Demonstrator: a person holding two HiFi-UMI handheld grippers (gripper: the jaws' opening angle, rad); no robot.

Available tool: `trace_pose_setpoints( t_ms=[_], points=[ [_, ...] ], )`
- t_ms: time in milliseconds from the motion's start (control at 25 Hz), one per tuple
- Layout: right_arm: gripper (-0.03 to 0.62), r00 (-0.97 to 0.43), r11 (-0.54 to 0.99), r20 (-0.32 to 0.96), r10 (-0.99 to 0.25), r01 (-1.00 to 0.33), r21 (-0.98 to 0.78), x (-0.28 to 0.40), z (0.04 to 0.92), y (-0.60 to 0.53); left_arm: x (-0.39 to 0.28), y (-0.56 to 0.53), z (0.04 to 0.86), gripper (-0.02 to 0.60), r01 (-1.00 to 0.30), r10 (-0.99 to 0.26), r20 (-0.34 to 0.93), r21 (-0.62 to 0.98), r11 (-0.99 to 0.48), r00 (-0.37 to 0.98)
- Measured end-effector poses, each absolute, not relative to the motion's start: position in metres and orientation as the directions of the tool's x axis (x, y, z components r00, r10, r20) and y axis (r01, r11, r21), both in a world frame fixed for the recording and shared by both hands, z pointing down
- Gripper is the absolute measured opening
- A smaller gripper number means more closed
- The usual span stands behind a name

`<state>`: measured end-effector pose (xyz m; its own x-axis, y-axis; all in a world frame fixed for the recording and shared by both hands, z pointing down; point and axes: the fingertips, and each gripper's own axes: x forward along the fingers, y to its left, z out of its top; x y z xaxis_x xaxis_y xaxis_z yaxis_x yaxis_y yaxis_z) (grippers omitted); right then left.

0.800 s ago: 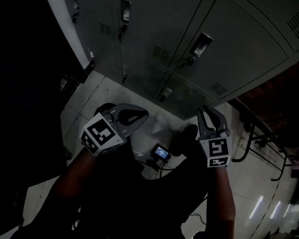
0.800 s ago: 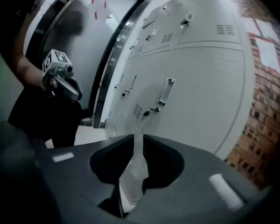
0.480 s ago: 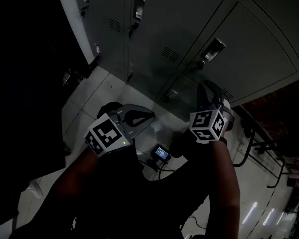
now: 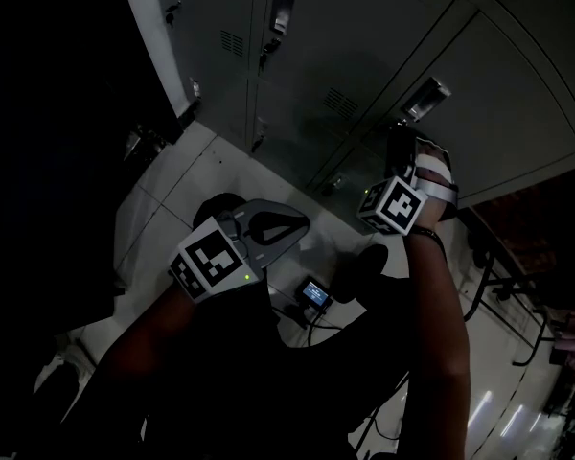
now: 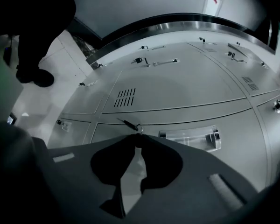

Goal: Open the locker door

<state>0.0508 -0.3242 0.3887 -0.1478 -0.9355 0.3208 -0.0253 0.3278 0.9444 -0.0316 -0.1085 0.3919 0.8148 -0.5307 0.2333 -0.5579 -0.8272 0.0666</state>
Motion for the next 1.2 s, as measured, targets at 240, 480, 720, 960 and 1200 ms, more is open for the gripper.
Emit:
trace_pose_setpoints(
  t_ms=[240, 480, 720, 960, 1200],
  points=[
    [0.037, -0.196, 0.325, 0.304, -0.932, -0.087, 0.942, 0.05, 0.386, -0.29, -0.031, -0.107, 0.393, 0.011, -0.559, -0.531, 0.234, 0.07, -0.826, 0.814],
    [0.041, -0.299, 0.324, 0.28, -0.912, -0.108, 0.94, 0.062, 0.386, -0.206, -0.032, -0.108, 0.396, 0.011, -0.559, -0.531, 0.247, 0.061, -0.827, 0.811],
    [0.049, -0.319, 0.288, 0.25, -0.914, -0.077, 0.955, 0.106, 0.389, -0.137, -0.034, -0.109, 0.403, 0.011, -0.566, -0.533, 0.272, 0.059, -0.822, 0.801],
    [0.057, -0.252, 0.301, 0.264, -0.931, -0.122, 0.946, 0.156, 0.39, -0.1, -0.032, -0.11, 0.404, 0.011, -0.564, -0.528, 0.293, 0.051, -0.824, 0.797],
    [0.055, -0.187, 0.298, 0.272, -0.944, -0.128, 0.946, 0.191, 0.392, -0.086, -0.03, -0.11, 0.408, 0.011, -0.566, -0.527, 0.312, 0.044, -0.823, 0.791]
  ],
)
